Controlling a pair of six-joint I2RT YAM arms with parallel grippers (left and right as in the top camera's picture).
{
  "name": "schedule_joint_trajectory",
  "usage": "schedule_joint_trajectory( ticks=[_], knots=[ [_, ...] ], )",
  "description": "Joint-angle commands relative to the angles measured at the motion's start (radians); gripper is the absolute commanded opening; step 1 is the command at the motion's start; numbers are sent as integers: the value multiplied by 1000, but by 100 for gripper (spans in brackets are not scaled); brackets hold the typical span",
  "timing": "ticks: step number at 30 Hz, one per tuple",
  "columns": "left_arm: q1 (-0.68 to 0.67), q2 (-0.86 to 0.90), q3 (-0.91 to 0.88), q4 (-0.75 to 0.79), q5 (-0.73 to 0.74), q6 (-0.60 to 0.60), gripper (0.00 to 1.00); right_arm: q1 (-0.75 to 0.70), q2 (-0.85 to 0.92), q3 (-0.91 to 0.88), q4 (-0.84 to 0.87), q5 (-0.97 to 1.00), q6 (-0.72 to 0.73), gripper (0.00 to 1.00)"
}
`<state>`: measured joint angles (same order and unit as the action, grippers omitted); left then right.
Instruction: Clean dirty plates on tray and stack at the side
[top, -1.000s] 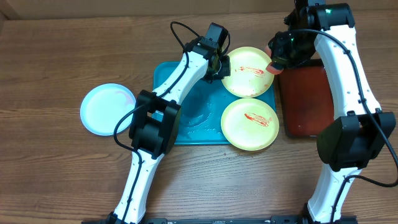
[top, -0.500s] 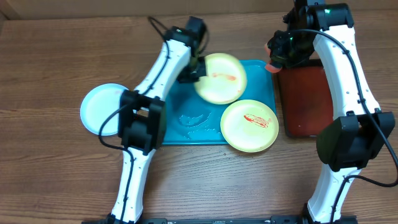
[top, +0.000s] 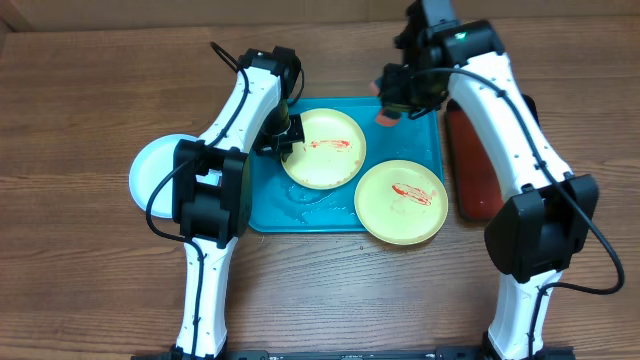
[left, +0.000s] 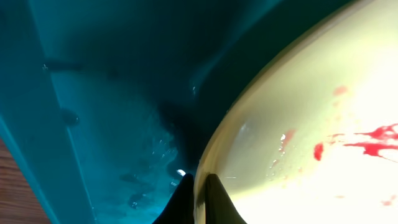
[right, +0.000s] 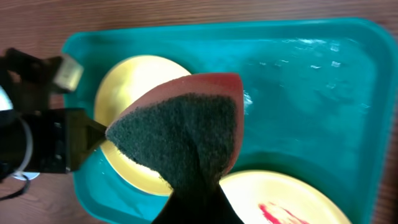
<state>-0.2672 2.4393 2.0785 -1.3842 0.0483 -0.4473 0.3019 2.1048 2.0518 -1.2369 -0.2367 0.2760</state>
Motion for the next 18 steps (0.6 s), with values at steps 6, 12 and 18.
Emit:
schedule_joint_trajectory(
  ticks=[6,12,18],
  knots=[
    [10,-31,-35,-13,-24,60,4,84,15,-43,80,-12,62,4],
    [35,-42,-38,-3,-5,85,5,104,109,-43,101,-29,73,4],
    [72,-42,-60,40,133,136,5,104,198,-43,114,-35,92,4]
  ],
)
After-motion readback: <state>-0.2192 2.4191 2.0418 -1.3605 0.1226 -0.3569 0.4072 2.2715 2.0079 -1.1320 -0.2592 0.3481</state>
